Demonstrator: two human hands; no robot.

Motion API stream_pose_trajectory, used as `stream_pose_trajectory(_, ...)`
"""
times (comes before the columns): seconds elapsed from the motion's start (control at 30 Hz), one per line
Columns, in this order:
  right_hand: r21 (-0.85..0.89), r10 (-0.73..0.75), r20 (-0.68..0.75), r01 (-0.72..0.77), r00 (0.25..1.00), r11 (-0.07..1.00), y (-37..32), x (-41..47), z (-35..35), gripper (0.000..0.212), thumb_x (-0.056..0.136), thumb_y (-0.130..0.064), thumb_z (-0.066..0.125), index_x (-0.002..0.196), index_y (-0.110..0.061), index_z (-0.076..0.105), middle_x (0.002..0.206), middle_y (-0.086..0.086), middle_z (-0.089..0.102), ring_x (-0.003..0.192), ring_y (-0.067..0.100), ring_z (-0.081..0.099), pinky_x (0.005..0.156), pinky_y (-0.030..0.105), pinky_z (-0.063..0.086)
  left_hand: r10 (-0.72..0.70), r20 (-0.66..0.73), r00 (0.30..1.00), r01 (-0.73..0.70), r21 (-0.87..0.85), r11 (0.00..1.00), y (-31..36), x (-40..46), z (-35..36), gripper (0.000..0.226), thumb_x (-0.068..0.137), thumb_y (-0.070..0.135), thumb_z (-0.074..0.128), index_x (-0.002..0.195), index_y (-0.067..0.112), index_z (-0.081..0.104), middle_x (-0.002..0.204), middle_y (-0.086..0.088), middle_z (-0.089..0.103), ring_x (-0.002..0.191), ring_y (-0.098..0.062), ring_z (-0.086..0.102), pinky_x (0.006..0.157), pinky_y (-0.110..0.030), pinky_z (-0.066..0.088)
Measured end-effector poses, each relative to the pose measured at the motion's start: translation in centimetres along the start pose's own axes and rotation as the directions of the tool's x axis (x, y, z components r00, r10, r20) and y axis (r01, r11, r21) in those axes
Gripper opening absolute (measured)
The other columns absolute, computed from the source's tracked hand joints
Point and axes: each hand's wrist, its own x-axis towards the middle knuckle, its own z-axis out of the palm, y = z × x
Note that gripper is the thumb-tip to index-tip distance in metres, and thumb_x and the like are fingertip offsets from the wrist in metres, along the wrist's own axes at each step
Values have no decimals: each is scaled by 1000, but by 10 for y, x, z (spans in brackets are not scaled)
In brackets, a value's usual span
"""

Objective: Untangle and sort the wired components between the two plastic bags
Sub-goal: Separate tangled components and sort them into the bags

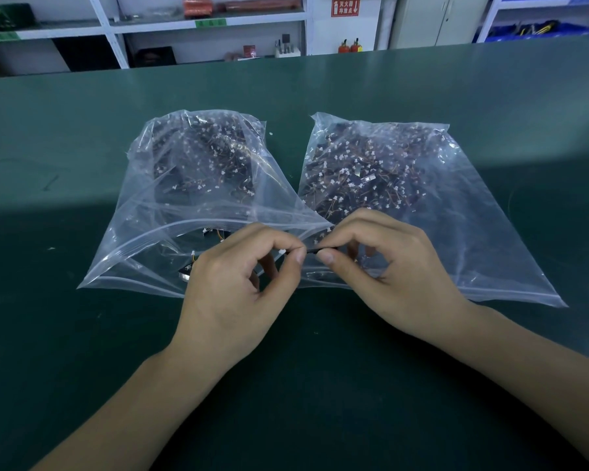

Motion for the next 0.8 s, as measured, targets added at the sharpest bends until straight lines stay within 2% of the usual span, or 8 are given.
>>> stream_pose_trajectory(0.13,15,18,-3,-18,1000,1000,0,0,-1,6,100,-15,73,96,-12,78,88,-2,68,80,18,62,75,18,44,12,-2,1000,-12,11,1000,0,1,0,9,100,20,69,94,22,75,89,13,69,77,-19,64,61,-33,49)
stream_pose_trajectory(0.27,36,18,-10,-18,1000,999,1,0,0,7,100,-14,73,95,-12,77,87,-1,68,80,19,63,75,19,45,19,-5,1000,-18,22,1000,-1,2,-2,9,100,20,69,95,21,76,88,13,68,77,-18,64,63,-27,47)
stream_pose_trajectory(0.57,50,48,-39,-46,998,998,1,0,0,6,100,-14,74,95,-13,77,85,0,68,80,21,63,75,21,45,51,15,999,-52,29,998,-3,3,-2,6,102,21,71,102,21,77,95,14,69,80,-17,65,62,-30,50)
stream_pose_trajectory(0.8,72,92,-40,-89,995,993,-2,-1,0,13,100,-23,71,94,-14,77,83,-4,68,79,20,63,75,19,44,-1,8,1000,1,-50,999,-2,3,-1,4,100,21,73,101,22,77,93,12,71,79,-19,66,63,-27,50)
